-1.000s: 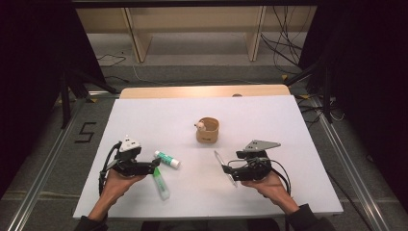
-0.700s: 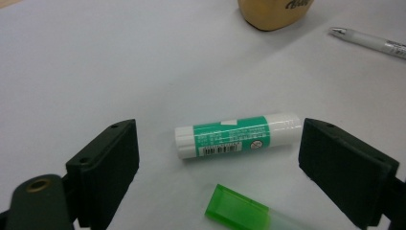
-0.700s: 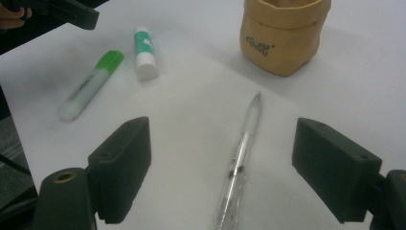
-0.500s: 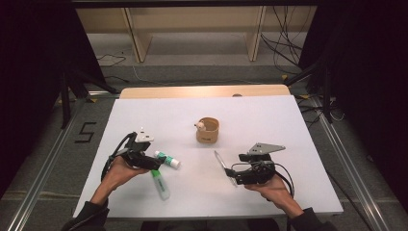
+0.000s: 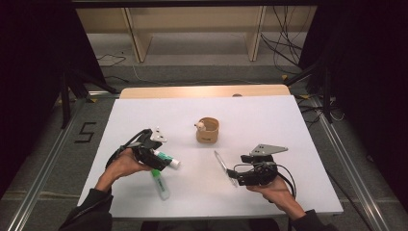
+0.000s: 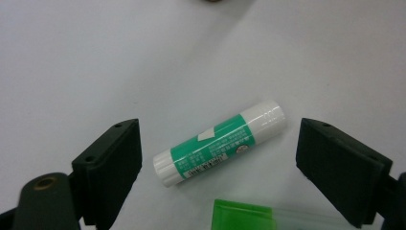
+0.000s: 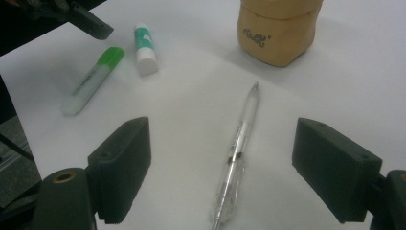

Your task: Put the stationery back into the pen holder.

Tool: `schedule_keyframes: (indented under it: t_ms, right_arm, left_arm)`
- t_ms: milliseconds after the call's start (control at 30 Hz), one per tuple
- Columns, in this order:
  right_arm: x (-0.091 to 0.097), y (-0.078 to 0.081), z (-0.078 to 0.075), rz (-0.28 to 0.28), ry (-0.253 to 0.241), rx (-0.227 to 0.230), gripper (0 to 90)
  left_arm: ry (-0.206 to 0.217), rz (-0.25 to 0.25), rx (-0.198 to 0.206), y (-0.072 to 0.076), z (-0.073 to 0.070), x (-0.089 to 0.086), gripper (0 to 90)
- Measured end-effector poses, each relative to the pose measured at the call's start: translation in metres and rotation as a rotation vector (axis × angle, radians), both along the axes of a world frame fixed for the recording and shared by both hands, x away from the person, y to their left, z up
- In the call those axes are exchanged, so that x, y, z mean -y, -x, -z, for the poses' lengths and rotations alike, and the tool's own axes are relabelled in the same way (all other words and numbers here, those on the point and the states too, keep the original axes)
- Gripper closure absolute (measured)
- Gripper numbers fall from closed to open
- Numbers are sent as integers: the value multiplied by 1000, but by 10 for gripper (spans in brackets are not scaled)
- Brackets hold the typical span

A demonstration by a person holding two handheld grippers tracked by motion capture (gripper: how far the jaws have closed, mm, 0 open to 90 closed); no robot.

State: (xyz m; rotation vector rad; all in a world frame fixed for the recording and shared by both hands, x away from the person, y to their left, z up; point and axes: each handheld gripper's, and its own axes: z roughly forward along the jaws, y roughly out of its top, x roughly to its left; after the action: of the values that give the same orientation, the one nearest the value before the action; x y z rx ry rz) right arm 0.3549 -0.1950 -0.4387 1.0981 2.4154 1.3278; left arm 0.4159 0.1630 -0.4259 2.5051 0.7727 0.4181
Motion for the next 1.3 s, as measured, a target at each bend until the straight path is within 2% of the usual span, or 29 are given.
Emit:
schedule_keyframes:
  t_ms: [67,167,333,467,567,600,633,667,800,1067,1167,1300]
  right_arm:
    - [0,0,0,0,2,0,219]
    - [-1,0,1,-3,6,0,219]
    - [-2,0,1,-3,9,-4,219]
    - [-2,0,2,-5,15,-3,220]
    - [-3,0,2,-5,14,-6,219]
    - [-2,0,2,-6,12,-9,220]
    - [-2,-1,2,-7,10,-9,220]
    - [-2,-1,3,-7,9,-13,220]
    - [-2,-1,3,-6,11,-14,221]
    - [-3,-1,4,-8,14,-17,222]
    - [-3,-1,4,-10,13,-19,223]
    - [-3,-2,4,-11,13,-24,224]
  left_arm:
    - [-22,5,-21,-3,2,2,160]
    - [-61,18,-28,-8,6,5,160]
    - [-104,62,-39,-11,11,10,164]
    - [-158,104,-51,-12,16,17,167]
    - [-177,126,-60,-14,21,21,171]
    - [-195,136,-64,-15,22,22,173]
    - [-188,129,-65,-16,24,23,174]
    - [-204,140,-74,-18,25,23,175]
    - [-219,153,-85,-21,29,24,181]
    - [-228,168,-104,-28,35,26,208]
    - [-232,195,-111,-31,35,26,240]
    - [-267,238,-118,-33,36,28,300]
